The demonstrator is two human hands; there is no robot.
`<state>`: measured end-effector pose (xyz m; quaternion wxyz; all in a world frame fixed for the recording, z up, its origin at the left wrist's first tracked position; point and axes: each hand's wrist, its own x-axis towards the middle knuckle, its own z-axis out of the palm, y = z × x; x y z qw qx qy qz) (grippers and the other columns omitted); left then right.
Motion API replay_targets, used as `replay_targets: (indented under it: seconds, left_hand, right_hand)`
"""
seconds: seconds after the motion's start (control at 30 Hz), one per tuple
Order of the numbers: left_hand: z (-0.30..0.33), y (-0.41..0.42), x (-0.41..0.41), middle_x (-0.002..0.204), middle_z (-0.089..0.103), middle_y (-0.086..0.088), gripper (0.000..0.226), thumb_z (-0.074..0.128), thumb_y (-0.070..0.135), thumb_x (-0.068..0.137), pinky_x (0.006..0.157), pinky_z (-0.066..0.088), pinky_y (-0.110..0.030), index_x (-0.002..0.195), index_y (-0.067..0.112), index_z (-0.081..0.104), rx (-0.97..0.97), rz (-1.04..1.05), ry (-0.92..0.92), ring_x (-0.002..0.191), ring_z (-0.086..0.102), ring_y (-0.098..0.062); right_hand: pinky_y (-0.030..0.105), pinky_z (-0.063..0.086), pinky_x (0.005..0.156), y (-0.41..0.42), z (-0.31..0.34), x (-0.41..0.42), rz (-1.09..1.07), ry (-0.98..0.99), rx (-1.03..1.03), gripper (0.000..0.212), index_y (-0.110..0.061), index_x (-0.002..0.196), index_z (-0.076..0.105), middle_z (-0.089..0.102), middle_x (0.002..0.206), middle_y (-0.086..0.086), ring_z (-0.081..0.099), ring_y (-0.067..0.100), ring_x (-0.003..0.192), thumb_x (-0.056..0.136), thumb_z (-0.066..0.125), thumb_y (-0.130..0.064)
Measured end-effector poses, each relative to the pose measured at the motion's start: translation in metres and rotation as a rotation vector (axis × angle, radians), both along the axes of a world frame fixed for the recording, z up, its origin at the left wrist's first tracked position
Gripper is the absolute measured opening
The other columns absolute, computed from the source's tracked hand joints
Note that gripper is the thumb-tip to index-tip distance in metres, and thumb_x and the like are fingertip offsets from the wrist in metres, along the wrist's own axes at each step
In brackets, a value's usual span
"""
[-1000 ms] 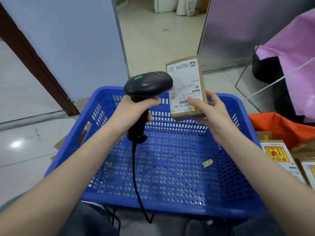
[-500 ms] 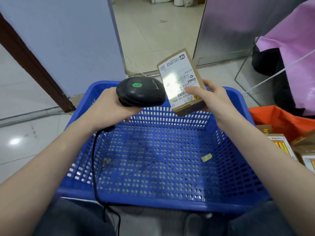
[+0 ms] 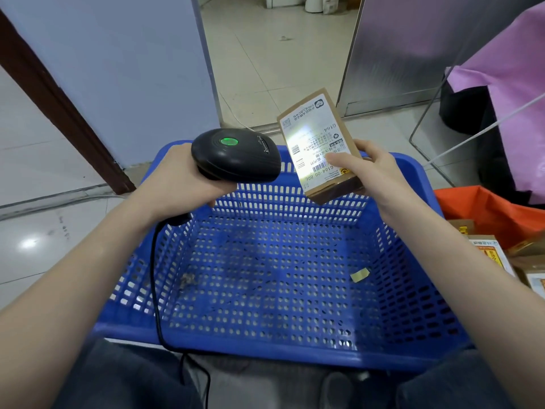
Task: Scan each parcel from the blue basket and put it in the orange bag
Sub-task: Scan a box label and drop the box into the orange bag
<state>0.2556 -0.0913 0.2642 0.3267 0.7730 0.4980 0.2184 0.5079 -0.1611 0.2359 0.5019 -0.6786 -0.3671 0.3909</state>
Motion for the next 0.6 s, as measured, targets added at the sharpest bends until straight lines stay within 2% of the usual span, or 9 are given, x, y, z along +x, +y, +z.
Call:
replay_targets:
  seconds: [0.07,0.13,0.2,0.33,0.4,0.5,0.6]
  left_hand:
    - [0.0038,-0.0021,-0.0012,0.05,0.062,-0.001,0.036,0.059,0.05,0.049,0.048,0.049,-0.03,0.07,0.021,0.063,0.013,0.008,-0.01,0.043,0.053,-0.008]
    - [0.0059,-0.0036,-0.0001,0.057,0.064,-0.007,0.046,0.059,0.048,0.05,0.051,0.05,-0.029,0.079,0.013,0.065,0.066,-0.008,0.004,0.05,0.057,-0.013]
    - [0.0059,-0.003,0.0013,0.065,0.066,-0.013,0.046,0.061,0.04,0.057,0.054,0.051,-0.03,0.085,0.003,0.063,0.121,-0.009,0.042,0.056,0.06,-0.023]
    - [0.0033,-0.0012,0.001,0.061,0.064,-0.008,0.045,0.06,0.043,0.056,0.056,0.05,-0.033,0.082,0.008,0.062,0.14,0.002,0.071,0.06,0.061,-0.028]
    - [0.0012,-0.0003,0.0009,0.057,0.061,-0.005,0.04,0.061,0.041,0.057,0.053,0.047,-0.032,0.08,0.008,0.061,0.117,0.031,0.074,0.057,0.055,-0.021]
    - [-0.0012,0.0002,0.0021,0.051,0.058,-0.002,0.031,0.071,0.036,0.066,0.048,0.041,-0.02,0.078,0.009,0.062,0.111,0.015,0.08,0.046,0.049,-0.005]
    - [-0.0013,-0.001,0.0052,0.051,0.055,-0.003,0.022,0.072,0.016,0.078,0.041,0.036,-0.01,0.082,-0.002,0.061,0.113,-0.018,0.074,0.04,0.047,-0.001]
  right_hand:
    - [0.018,0.05,0.069,0.0004,-0.0002,0.0003,-0.002,0.001,-0.002,0.055,-0.026,0.132,0.048,0.064,0.116,-0.004,0.066,0.006,0.089,0.083,0.071,-0.031]
    - [0.018,0.05,0.068,0.001,-0.0006,0.0,0.004,-0.002,-0.012,0.056,-0.026,0.133,0.047,0.063,0.117,-0.004,0.066,0.006,0.089,0.082,0.071,-0.032]
    - [0.02,0.052,0.071,0.0016,-0.0008,-0.0005,0.015,-0.009,-0.023,0.055,-0.026,0.132,0.048,0.064,0.118,-0.002,0.066,0.009,0.091,0.082,0.071,-0.032]
    - [0.028,0.055,0.083,0.0017,0.0006,-0.0016,0.056,-0.012,-0.031,0.047,-0.029,0.124,0.051,0.066,0.115,-0.002,0.067,0.013,0.096,0.081,0.072,-0.032]
    - [0.033,0.055,0.088,0.0007,0.001,-0.0022,0.081,-0.016,-0.036,0.046,-0.029,0.122,0.051,0.067,0.114,-0.002,0.068,0.014,0.097,0.081,0.072,-0.032]
    - [0.035,0.054,0.091,0.0003,0.0014,-0.0035,0.109,-0.027,-0.048,0.047,-0.029,0.123,0.051,0.068,0.112,-0.003,0.068,0.014,0.097,0.081,0.071,-0.034]
    - [0.031,0.054,0.088,0.0005,0.0026,-0.0053,0.126,-0.031,-0.047,0.043,-0.031,0.12,0.051,0.068,0.11,-0.005,0.068,0.011,0.093,0.082,0.071,-0.034]
